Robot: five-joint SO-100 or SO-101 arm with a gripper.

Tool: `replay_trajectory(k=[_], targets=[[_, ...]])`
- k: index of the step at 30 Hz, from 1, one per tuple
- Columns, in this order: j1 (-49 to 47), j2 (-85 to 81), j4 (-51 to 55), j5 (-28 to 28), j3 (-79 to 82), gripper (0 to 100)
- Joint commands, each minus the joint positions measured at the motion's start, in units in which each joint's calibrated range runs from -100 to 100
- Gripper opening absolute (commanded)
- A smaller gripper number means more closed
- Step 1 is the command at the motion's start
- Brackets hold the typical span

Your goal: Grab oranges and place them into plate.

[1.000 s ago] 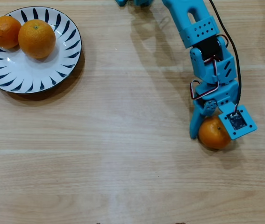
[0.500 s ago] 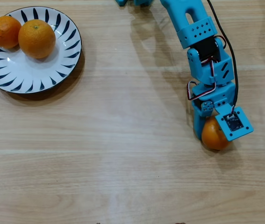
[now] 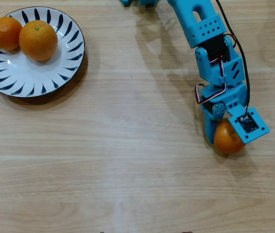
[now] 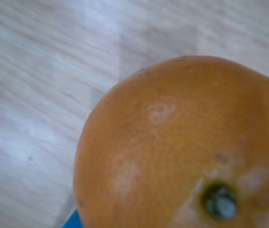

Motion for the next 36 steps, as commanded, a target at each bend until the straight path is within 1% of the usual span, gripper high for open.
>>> replay_trajectory(k=[1, 6, 8, 10, 13, 18, 25, 27, 29, 36], targets=[[0.2, -10.8, -0.3, 0.6, 1.2, 18], [0.7, -18.9, 0.2, 0.7, 8.5, 18], [1.4, -22.7, 2.5, 0.7, 11.6, 18], [1.8, -27.2, 6.9, 0.7, 14.3, 18], [3.8, -34.4, 18.0, 0.4, 17.1, 18], [9.2, -45.3, 40.9, 0.7, 17.2, 18], [22.4, -58.3, 63.9, 0.9, 17.1, 18], [27.2, -61.2, 68.1, 2.9, 17.1, 18], [32.6, -63.7, 70.2, 5.9, 17.1, 18], [50.2, -69.0, 70.4, 18.5, 17.1, 18]])
